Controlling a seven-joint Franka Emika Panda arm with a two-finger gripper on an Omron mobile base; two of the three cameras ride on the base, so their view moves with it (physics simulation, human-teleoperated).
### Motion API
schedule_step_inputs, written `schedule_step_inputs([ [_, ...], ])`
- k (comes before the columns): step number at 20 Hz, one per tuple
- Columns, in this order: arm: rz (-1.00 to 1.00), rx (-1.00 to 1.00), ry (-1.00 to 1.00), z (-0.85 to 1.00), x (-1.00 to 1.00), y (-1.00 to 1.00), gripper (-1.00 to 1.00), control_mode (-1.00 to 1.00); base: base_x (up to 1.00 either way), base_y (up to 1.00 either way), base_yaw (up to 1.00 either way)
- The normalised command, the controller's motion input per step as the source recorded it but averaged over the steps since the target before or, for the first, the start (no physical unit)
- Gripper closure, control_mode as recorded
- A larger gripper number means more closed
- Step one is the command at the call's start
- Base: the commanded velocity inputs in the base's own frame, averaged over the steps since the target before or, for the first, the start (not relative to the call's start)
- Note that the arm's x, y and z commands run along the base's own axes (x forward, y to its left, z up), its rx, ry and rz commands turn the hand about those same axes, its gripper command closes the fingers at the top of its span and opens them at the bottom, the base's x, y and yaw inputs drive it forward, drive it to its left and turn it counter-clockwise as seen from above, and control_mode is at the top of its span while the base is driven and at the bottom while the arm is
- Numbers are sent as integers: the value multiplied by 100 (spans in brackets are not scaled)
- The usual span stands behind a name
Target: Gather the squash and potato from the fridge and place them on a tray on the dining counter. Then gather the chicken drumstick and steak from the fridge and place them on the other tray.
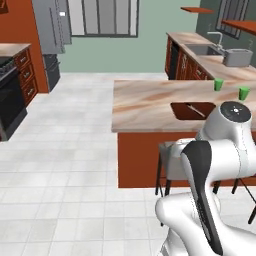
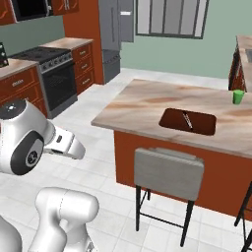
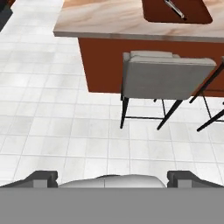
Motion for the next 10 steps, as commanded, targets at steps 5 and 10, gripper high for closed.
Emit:
schedule_step_inputs([
  [5,0,0,0,0,0,0,-100,100,10,49,-7],
  [10,0,0,0,0,0,0,-100,100,22,56,-8],
])
